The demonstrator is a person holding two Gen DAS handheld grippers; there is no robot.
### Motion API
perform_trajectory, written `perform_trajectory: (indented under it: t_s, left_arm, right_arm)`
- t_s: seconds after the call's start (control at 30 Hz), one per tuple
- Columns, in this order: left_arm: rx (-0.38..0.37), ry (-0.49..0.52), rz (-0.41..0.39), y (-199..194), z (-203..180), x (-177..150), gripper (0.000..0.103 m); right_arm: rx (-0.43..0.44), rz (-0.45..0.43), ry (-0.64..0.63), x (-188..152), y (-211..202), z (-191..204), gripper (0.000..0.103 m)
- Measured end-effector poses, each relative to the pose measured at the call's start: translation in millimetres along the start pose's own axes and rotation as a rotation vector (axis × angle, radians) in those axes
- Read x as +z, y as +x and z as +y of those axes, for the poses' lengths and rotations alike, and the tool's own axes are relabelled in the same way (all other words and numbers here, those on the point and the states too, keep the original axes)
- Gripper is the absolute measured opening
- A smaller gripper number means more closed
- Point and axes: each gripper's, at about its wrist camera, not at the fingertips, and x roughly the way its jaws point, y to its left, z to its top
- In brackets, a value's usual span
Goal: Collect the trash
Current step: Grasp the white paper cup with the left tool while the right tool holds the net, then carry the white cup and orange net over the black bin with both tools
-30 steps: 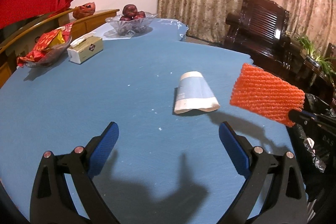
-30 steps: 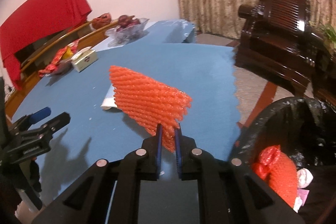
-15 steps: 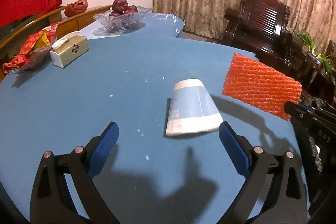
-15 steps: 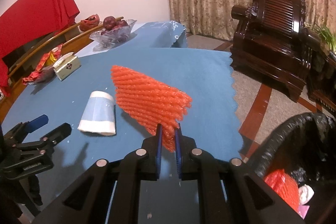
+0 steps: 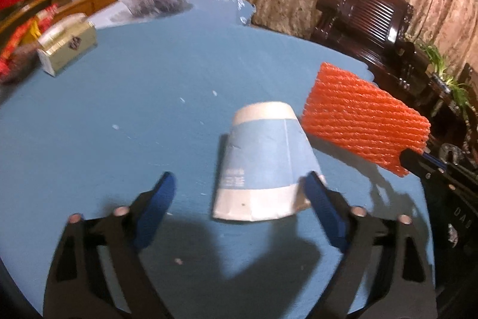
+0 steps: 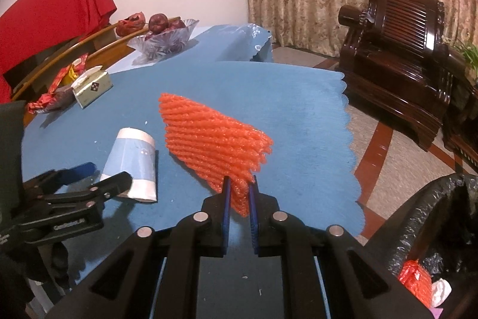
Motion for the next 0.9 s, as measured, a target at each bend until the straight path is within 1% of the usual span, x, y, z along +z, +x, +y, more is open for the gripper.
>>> perform_trajectory:
  t_s: [0.1,0.13,0.17,0.2,0.23,0.27,0.33,0.53,0.7,0.9]
  left_arm:
    - [-0.044,-0.023,0.015,3.6,-1.5,1.0,0.066]
    - [-0.051,-0.023,0.017,3.9,-3.4,0.7,0.056]
    - [-0.060,-0.021,0.019,4.2,-5.3,0.5,0.051]
    - [-0.065,-0.021,0.016,3.6,-6.9,0.4,0.048]
    - [-0.070,-0.021,0.014,3.0,-8.2,0.1,0.043]
    - [-0.074,-0.022,0.010,1.7,-9.3,0.0,0.040]
    - [-0.085,-0.026,0.002,-1.1,-11.6,0.2,0.035]
    - [-0.071,-0.016,-0.040,-18.8,-19.3,3.1,0.031]
    - [-0.043,0.008,-0.077,-42.6,-25.3,5.0,0.030]
    - [-0.026,0.025,-0.099,-65.5,-28.2,3.6,0.030]
  right_arm:
    - [0.000,0.004,0.003,-2.4,0.7,-1.3,0.011]
    - [-0.001,0.005,0.004,-2.8,1.0,-1.3,0.011]
    - [-0.001,0.007,0.005,-3.1,1.5,-1.3,0.011]
    - [-0.002,0.008,0.006,-3.1,2.3,-1.0,0.011]
    - [-0.001,0.008,0.007,-3.5,2.1,-1.3,0.011]
    - [-0.001,0.008,0.008,-3.4,1.9,-1.3,0.011]
    - [-0.001,0.006,0.011,-2.9,0.9,-1.6,0.011]
    - [0.005,-0.011,0.009,0.2,-7.6,0.2,0.011]
    - [0.010,-0.026,0.007,2.1,-19.4,-1.0,0.011]
    - [0.015,-0.042,0.010,3.6,-36.9,0.9,0.011]
